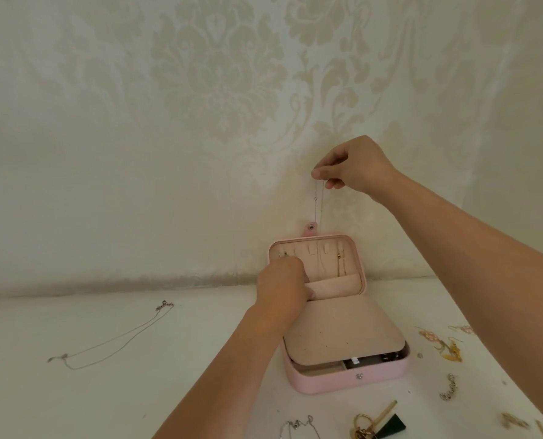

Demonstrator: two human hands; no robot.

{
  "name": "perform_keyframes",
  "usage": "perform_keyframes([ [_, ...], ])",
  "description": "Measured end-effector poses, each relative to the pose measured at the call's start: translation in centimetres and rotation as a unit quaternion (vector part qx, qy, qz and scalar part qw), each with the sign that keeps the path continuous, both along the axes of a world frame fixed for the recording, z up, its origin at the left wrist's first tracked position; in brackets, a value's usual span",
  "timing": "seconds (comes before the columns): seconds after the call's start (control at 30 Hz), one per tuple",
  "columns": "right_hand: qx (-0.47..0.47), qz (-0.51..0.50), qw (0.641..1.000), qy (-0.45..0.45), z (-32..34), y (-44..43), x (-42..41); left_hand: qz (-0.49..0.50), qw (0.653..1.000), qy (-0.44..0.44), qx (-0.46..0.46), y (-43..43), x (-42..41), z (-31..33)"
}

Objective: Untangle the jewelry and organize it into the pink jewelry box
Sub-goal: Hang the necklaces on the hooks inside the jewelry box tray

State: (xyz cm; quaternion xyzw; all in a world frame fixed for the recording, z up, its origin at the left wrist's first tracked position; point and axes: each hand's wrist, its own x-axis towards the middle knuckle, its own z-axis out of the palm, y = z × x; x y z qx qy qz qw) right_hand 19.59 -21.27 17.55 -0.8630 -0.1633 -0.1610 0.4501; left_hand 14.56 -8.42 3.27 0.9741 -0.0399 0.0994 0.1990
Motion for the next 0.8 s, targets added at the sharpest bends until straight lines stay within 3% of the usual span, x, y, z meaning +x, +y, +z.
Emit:
perform_keyframes([
  [0.4, -0.065, 0.024, 0.997, -0.015, -4.6, -0.1, 0.3, 0.003, 1.000, -0.027, -0.007, 0.0, -0.3, -0.1],
  [0.8, -0.201, 0.067, 0.975, -0.066, -8.7, 0.4, -0.1, 0.005, 0.999, -0.043, -0.018, -0.1, -0.2, -0.5],
])
